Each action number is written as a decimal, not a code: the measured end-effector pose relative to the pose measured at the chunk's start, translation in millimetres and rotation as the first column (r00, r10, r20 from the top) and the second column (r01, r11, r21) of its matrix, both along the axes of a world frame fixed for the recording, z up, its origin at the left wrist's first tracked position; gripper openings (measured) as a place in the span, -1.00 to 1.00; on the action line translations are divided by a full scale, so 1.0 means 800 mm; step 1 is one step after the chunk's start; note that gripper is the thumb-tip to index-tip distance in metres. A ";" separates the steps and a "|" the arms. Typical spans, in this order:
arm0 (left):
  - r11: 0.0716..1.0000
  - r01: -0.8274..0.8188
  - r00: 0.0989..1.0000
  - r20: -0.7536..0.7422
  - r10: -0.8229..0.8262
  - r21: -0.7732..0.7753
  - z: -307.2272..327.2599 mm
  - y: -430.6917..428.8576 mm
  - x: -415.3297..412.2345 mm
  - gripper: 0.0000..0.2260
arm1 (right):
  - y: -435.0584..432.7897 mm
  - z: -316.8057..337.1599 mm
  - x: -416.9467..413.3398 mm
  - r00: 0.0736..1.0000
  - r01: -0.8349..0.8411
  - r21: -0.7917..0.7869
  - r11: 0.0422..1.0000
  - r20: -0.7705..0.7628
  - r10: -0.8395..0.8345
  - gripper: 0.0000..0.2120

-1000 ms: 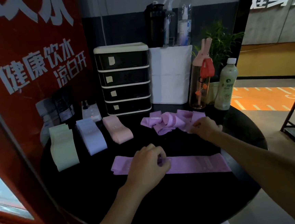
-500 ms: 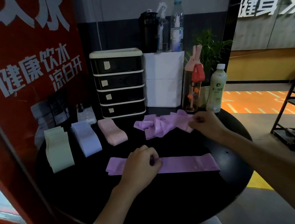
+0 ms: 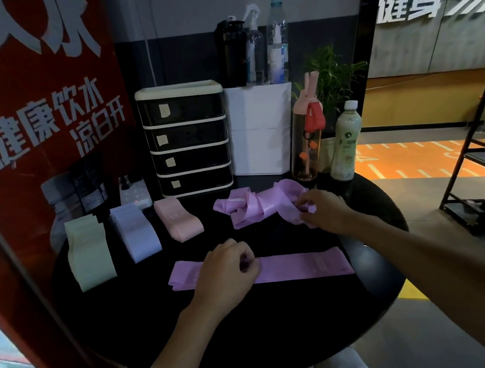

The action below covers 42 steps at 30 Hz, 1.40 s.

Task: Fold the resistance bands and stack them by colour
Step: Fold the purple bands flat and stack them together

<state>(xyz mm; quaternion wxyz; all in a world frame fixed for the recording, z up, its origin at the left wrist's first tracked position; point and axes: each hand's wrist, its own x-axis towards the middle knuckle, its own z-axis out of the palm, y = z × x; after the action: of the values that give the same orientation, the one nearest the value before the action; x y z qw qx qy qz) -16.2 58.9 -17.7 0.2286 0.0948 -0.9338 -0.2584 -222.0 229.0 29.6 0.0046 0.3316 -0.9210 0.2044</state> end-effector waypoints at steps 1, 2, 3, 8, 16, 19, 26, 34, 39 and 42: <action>1.000 0.000 1.000 -0.002 0.000 0.006 0.000 0.000 0.000 -0.88 | -0.004 -0.004 -0.003 0.999 -0.017 0.074 0.997 0.039 0.014 -0.72; 1.000 0.000 1.000 -0.006 0.000 0.009 0.000 0.000 0.001 -0.88 | -0.005 -0.009 -0.008 0.997 -0.024 0.112 0.993 0.080 0.015 -0.76; 1.000 0.000 1.000 -0.012 0.000 0.010 -0.001 0.000 0.001 -0.88 | -0.004 -0.013 -0.011 0.997 -0.027 0.101 0.995 0.079 0.019 -0.79; 1.000 -0.002 1.000 -0.016 0.002 0.018 -0.001 0.000 0.000 -0.88 | 0.004 -0.020 -0.019 0.999 0.034 0.093 0.995 0.017 -0.036 -0.91; 1.000 -0.001 1.000 -0.010 0.001 0.013 0.000 0.001 0.001 -0.88 | 0.010 -0.024 -0.021 0.994 -0.086 -0.022 0.996 0.059 0.087 -0.82; 1.000 -0.002 1.000 0.002 0.002 0.010 0.001 0.002 0.002 -0.88 | 0.010 -0.023 -0.026 0.996 -0.089 0.036 0.995 0.009 0.089 -0.83; 1.000 0.010 1.000 0.025 -0.010 0.001 0.007 0.004 0.004 -0.89 | 0.016 -0.010 -0.010 0.996 -0.087 -0.132 0.987 -0.033 0.083 -0.84; 1.000 0.018 0.991 -0.136 -0.017 0.007 0.034 0.007 0.004 -0.90 | 0.034 0.068 0.030 0.972 -0.214 -0.408 0.887 -0.176 0.154 -0.92; 0.991 0.123 0.952 -0.288 -0.104 0.049 0.117 0.024 -0.020 -0.96 | 0.025 0.119 0.058 0.947 -0.302 -0.497 0.813 -0.255 0.196 -0.93; 0.960 0.174 0.932 -0.351 -0.089 0.218 0.160 0.030 -0.036 -0.78 | 0.018 0.140 0.072 0.923 -0.371 -0.522 0.768 -0.299 0.243 -0.95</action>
<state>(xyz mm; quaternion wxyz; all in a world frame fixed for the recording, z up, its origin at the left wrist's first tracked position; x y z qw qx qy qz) -45.4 83.2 110.1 0.3536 0.0135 -0.8459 -0.3990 -164.1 243.6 141.6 0.1684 0.4818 -0.7443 0.4308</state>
